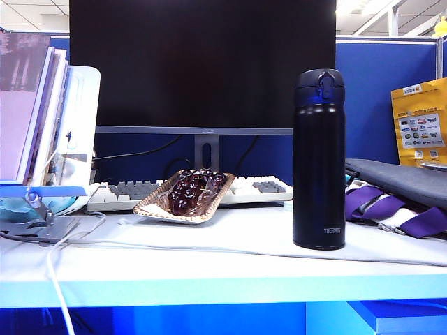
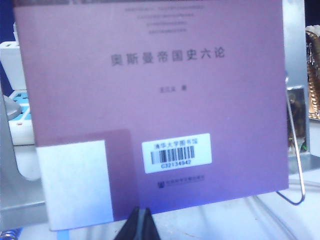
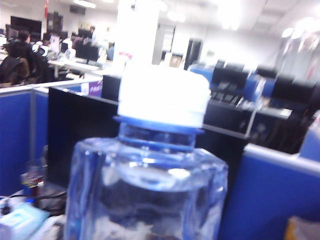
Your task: Pick up the mineral water bottle and place it vertically to the right of the black thermos cup.
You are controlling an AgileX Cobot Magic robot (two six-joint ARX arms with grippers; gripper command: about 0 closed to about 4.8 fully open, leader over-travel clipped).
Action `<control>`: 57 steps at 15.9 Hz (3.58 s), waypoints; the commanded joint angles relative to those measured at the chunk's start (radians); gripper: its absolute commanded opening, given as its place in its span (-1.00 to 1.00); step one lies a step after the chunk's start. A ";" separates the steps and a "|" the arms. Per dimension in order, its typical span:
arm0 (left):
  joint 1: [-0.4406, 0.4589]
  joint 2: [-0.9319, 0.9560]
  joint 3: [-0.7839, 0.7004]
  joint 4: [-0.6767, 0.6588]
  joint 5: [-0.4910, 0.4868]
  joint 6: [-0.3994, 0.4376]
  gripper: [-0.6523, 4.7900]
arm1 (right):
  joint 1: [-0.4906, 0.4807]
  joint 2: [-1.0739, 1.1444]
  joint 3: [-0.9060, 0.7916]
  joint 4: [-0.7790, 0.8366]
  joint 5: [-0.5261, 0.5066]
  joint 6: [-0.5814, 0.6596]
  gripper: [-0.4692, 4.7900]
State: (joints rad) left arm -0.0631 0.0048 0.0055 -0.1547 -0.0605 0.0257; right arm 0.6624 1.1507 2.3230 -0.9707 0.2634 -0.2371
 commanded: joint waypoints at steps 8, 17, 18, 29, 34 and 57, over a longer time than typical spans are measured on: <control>0.002 -0.003 0.000 -0.012 -0.003 0.001 -0.78 | -0.007 -0.470 -1.239 1.029 0.070 -0.125 -0.02; 0.002 -0.003 0.000 -0.012 -0.003 0.001 -0.78 | -0.153 -0.499 -1.770 1.418 0.281 0.113 -0.02; 0.002 -0.003 0.000 -0.012 -0.003 0.001 -0.78 | -0.175 -0.501 -1.791 1.415 0.281 0.139 -0.02; 0.002 -0.003 0.000 -0.012 -0.003 0.001 -0.78 | -0.194 -0.040 -1.806 1.702 0.266 0.217 -0.03; 0.002 -0.003 0.000 -0.012 -0.003 0.001 -0.78 | -0.195 0.165 -1.807 1.816 0.311 0.207 -0.03; 0.002 -0.003 0.000 -0.012 -0.003 0.001 -0.78 | -0.253 0.336 -1.875 1.966 0.162 0.270 -0.02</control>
State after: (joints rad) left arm -0.0631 0.0048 0.0055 -0.1547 -0.0605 0.0257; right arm 0.4160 1.4860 0.4488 0.8757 0.4461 0.0299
